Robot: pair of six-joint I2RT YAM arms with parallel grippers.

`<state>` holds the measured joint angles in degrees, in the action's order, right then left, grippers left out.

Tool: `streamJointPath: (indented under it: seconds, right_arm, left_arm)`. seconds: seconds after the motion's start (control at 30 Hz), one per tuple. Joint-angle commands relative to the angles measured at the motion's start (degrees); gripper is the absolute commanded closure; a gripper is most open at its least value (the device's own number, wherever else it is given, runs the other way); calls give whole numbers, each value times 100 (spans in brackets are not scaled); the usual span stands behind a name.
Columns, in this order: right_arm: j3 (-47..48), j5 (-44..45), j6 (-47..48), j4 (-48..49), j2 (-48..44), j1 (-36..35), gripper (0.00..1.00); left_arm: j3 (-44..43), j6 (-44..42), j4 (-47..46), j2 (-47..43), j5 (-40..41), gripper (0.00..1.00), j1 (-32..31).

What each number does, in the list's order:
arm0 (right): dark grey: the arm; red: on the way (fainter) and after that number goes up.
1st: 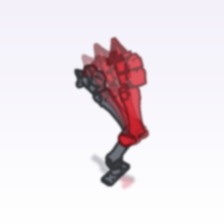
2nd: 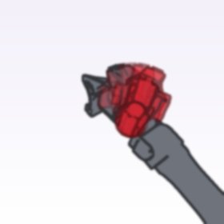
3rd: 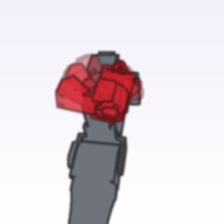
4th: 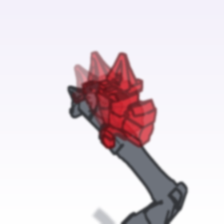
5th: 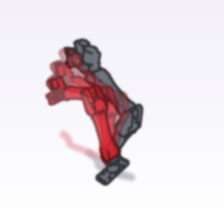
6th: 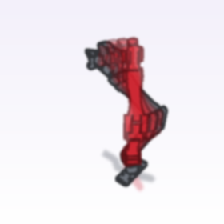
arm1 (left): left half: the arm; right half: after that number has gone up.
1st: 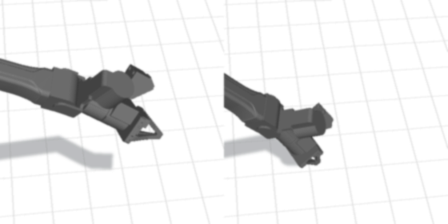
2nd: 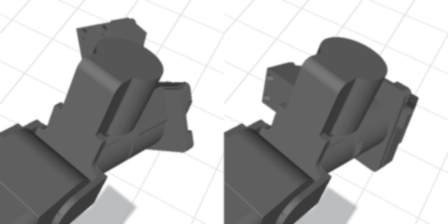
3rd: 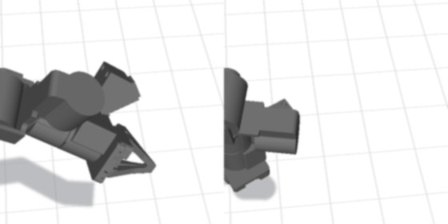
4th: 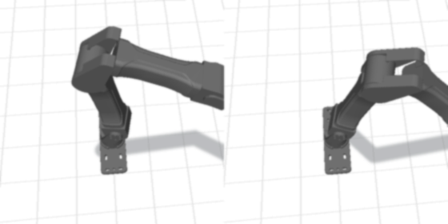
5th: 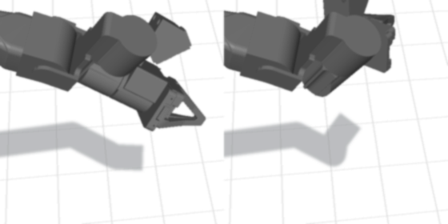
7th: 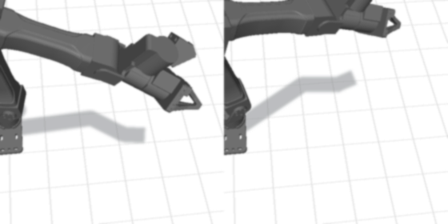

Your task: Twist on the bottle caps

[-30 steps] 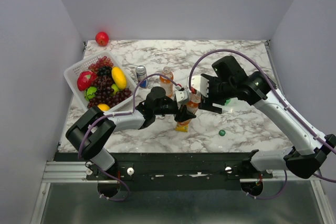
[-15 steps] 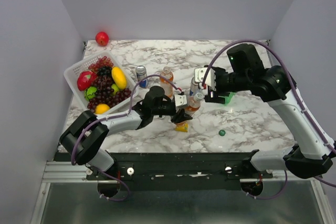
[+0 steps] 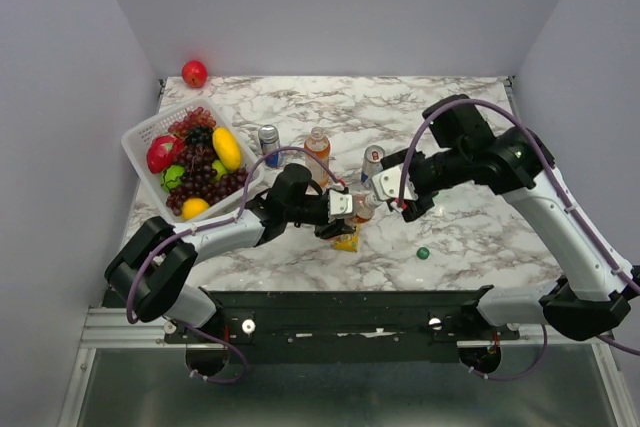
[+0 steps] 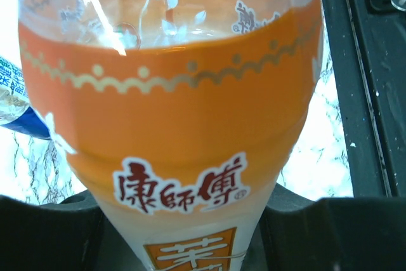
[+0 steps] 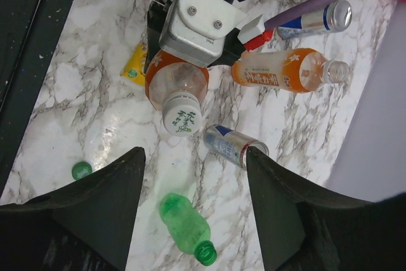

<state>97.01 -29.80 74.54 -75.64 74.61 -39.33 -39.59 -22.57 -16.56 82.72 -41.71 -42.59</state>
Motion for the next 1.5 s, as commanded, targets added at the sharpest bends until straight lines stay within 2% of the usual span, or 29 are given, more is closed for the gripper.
streamJointPath:
  seconds: [0.0,0.63,0.9,1.23,1.4,1.47]
  right_arm:
    - [-156,-289,517,-206,-8,-110,28]
    - [-754,53,403,392,150,-338,37]
    - [-833,141,456,365,194,-347,44]
    - [-815,185,359,374,361,-347,58]
    - [-702,229,-202,496,589,-347,68]
    - [-544,264,-887,559,791,-347,70]
  left_arm:
    - [-180,-362,258,-107,-197,100,14]
    - [-224,-406,162,-89,-241,100,22]
    - [-216,-406,126,-80,-249,100,31]
    - [-242,-398,91,-98,-232,100,31]
    - [-198,-406,-40,-159,-48,100,31]
    - [-111,-188,-320,-265,294,100,23]
